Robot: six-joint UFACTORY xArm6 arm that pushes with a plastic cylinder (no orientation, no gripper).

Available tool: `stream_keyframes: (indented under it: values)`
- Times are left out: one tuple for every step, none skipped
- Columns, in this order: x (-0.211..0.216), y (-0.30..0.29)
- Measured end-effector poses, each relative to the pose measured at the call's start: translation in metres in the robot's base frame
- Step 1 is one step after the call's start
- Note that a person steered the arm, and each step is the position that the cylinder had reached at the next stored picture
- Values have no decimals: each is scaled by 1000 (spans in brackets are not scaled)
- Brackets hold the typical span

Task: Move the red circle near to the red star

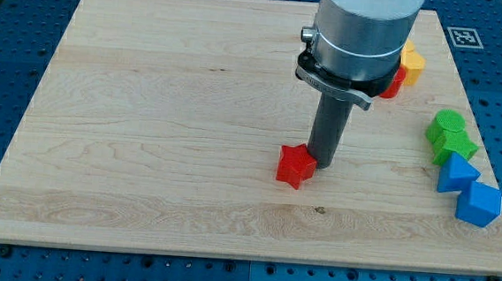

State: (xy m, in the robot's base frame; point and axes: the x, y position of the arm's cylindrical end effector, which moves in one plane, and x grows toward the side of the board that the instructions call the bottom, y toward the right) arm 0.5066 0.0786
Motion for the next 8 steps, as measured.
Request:
stream_keyframes:
  values:
    - [-20, 16]
    - [-26, 25]
    - [-32, 25]
    - [-64, 30]
    - [-66, 60]
    - [-66, 104]
    - [-75, 122]
    - [-79, 139]
